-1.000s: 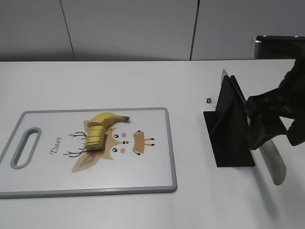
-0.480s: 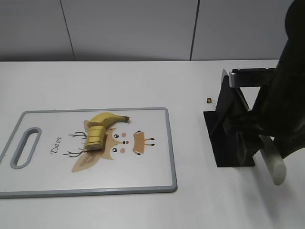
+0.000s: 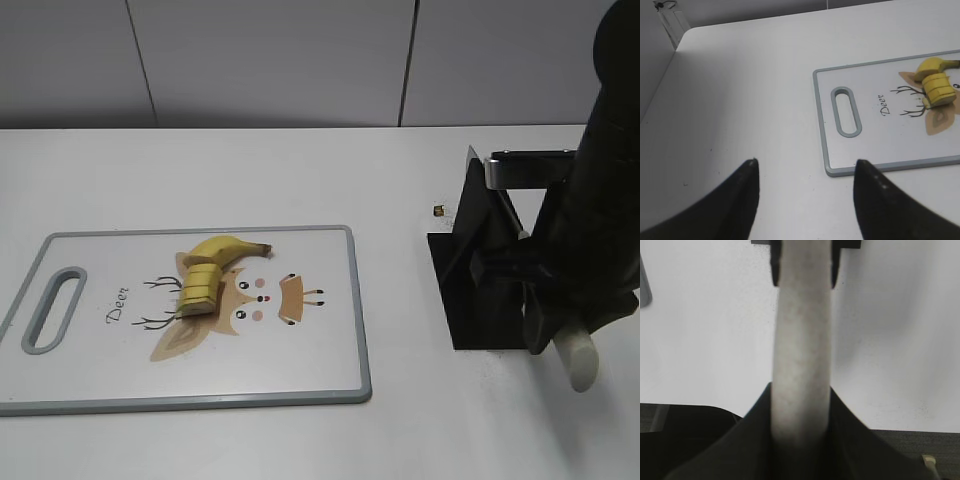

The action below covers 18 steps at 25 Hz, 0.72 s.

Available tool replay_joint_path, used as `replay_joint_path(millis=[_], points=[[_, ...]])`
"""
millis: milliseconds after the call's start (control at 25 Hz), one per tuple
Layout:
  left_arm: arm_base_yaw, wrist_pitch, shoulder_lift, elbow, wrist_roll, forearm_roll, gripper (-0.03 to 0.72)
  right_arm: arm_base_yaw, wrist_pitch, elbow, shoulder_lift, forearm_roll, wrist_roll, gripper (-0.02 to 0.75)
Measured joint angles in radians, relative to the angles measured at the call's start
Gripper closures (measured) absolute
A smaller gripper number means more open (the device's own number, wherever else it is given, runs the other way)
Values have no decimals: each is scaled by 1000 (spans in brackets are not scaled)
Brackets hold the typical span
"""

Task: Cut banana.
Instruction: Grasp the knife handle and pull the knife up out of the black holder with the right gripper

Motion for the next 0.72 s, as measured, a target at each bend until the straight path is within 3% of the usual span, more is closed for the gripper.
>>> replay_joint_path(millis=[720], points=[[0,0,0,0,0,0,105,0,14,-3,-246,-15,59,579]])
